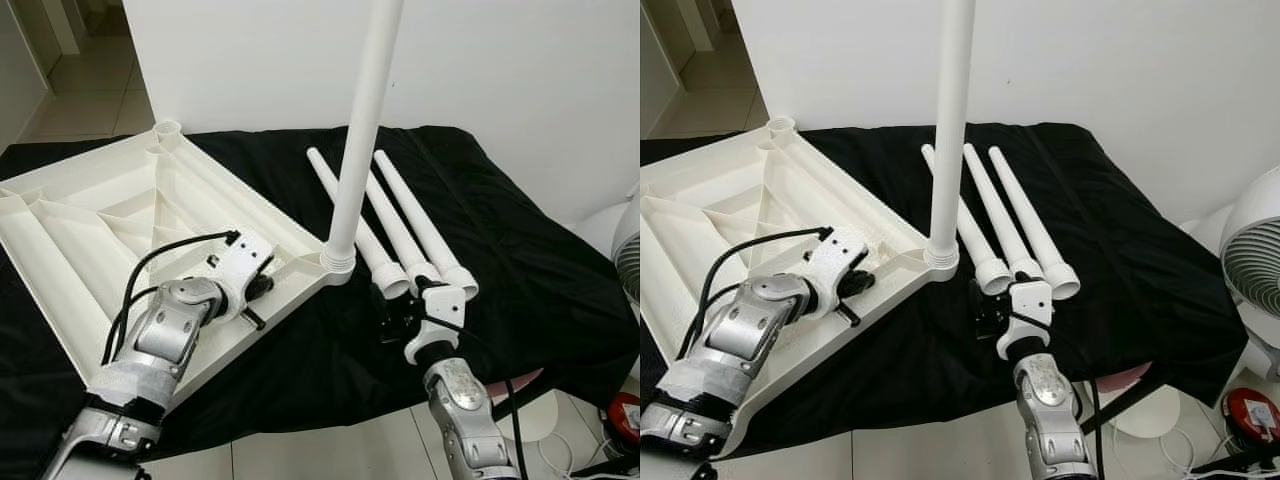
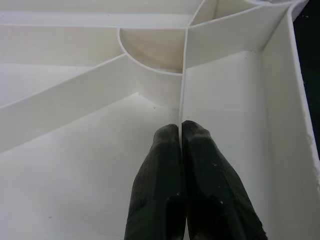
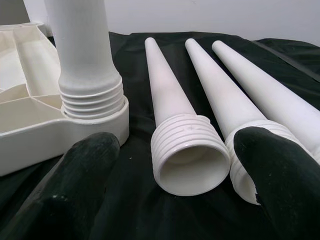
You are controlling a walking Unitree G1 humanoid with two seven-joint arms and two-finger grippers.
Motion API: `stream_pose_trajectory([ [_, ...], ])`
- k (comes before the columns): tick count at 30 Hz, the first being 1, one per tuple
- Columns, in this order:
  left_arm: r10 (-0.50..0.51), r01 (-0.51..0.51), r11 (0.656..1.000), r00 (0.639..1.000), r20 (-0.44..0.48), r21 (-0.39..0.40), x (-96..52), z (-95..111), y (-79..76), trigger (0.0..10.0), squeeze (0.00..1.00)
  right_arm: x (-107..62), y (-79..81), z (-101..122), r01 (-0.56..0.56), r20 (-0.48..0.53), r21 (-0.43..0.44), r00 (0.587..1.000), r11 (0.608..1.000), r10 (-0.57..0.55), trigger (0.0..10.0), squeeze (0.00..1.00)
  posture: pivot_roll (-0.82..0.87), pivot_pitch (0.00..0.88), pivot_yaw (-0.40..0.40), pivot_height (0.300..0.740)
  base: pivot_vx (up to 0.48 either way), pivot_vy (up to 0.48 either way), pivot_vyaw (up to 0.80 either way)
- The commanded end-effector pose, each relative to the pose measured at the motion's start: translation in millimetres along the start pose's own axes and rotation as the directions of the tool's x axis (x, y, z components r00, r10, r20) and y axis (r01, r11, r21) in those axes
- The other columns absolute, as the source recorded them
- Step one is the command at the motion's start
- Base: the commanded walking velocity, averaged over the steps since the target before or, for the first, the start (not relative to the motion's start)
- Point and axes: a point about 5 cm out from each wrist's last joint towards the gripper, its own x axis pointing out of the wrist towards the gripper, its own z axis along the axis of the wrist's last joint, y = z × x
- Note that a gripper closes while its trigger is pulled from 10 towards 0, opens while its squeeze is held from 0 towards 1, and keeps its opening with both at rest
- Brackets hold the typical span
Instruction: Building children table
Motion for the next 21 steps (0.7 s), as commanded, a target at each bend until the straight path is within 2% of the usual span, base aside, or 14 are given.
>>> stream_pose_trajectory([
  [1,0.494,-0.496,0.867,0.867,-0.06,-0.034,-20.8,-14.2,44.4,0.0,0.0,-0.8,1.1,-3.6,-0.004,-0.011,-0.007,1.0,1.0,0.004,10.0,0.0,0.02,0.037,-0.022,0.74,0.0,0.0,0.0],
  [2,0.534,-0.537,0.843,0.843,-0.063,-0.04,-25.0,-16.1,48.3,0.0,0.0,-1.0,1.7,-3.9,-0.005,-0.012,-0.007,1.0,1.0,0.005,10.0,0.0,0.02,0.041,-0.023,0.74,0.0,0.0,0.0],
  [4,0.534,-0.537,0.843,0.843,-0.063,-0.04,-25.0,-16.1,48.3,0.0,0.0,-1.0,1.7,-3.9,-0.005,-0.012,-0.007,1.0,1.0,0.005,10.0,0.0,0.02,0.041,-0.023,0.74,0.0,0.0,0.0],
  [6,0.577,-0.581,0.813,0.813,-0.079,-0.044,-30.5,-20.0,53.4,0.0,0.0,-1.1,2.4,-4.4,-0.006,-0.013,-0.007,1.0,1.0,0.006,10.0,0.0,0.02,0.043,-0.023,0.74,0.0,0.0,0.0],
  [7,0.577,-0.581,0.813,0.813,-0.079,-0.044,-30.5,-20.0,53.4,0.0,0.0,-1.1,2.4,-4.4,-0.006,-0.013,-0.007,1.0,1.0,0.006,10.0,0.0,0.02,0.043,-0.023,0.74,0.0,0.0,0.0],
  [8,0.603,-0.609,0.791,0.793,-0.087,-0.061,-33.6,-22.1,57.5,0.0,0.0,-1.0,2.8,-4.6,-0.007,-0.014,-0.007,1.0,1.0,0.007,10.0,0.0,0.02,0.044,-0.02,0.74,0.0,0.0,0.0],
  [12,0.628,-0.635,0.77,0.772,-0.102,-0.064,-36.2,-24.4,63.4,0.4,0.0,-1.0,3.5,-4.9,-0.008,-0.014,-0.007,1.0,1.0,0.008,10.0,0.0,0.03,0.05,-0.025,0.74,0.0,0.0,0.0],
  [13,0.616,-0.622,0.781,0.783,-0.091,-0.063,-33.2,-21.9,62.4,5.8,0.0,-0.9,3.8,-5.1,-0.009,-0.014,-0.007,1.0,1.0,0.008,10.0,0.0,0.03,0.052,-0.026,0.74,0.0,0.0,0.0],
  [14,0.616,-0.622,0.781,0.783,-0.091,-0.063,-33.2,-21.9,62.4,5.8,0.0,-0.9,3.8,-5.1,-0.009,-0.014,-0.007,1.0,1.0,0.008,10.0,0.0,0.03,0.052,-0.026,0.74,0.0,0.0,0.0],
  [15,0.581,-0.586,0.807,0.81,-0.079,-0.079,-27.8,-18.9,58.0,10.0,0.0,-0.5,4.2,-5.4,-0.009,-0.015,-0.008,1.0,1.0,0.009,10.0,0.0,0.03,0.052,-0.026,0.74,0.0,0.0,0.0],
  [16,0.532,-0.534,0.84,0.845,-0.051,-0.093,-20.1,-13.0,50.3,10.0,0.0,-0.2,4.5,-5.6,-0.01,-0.016,-0.008,1.0,1.0,0.01,10.0,0.0,0.03,0.057,-0.026,0.74,0.0,0.0,0.0],
  [17,0.532,-0.534,0.84,0.845,-0.051,-0.093,-20.1,-13.0,50.3,10.0,0.0,-0.2,4.5,-5.6,-0.01,-0.016,-0.008,1.0,1.0,0.01,10.0,0.0,0.03,0.057,-0.026,0.74,0.0,0.0,0.0],
  [19,0.399,-0.398,0.914,0.917,-0.001,-0.075,-3.8,-3.1,27.4,10.0,0.0,0.7,4.3,-5.5,-0.01,-0.015,-0.011,1.0,1.0,0.01,10.0,0.0,0.03,0.061,-0.023,0.74,0.0,0.0,0.0],
  [21,0.365,-0.363,0.929,0.931,0.014,-0.063,0.2,-0.4,21.0,10.0,0.0,0.9,4.0,-5.3,-0.01,-0.015,-0.012,1.0,1.0,0.01,10.0,0.0,0.03,0.061,-0.023,0.74,0.0,0.0,0.0],
])
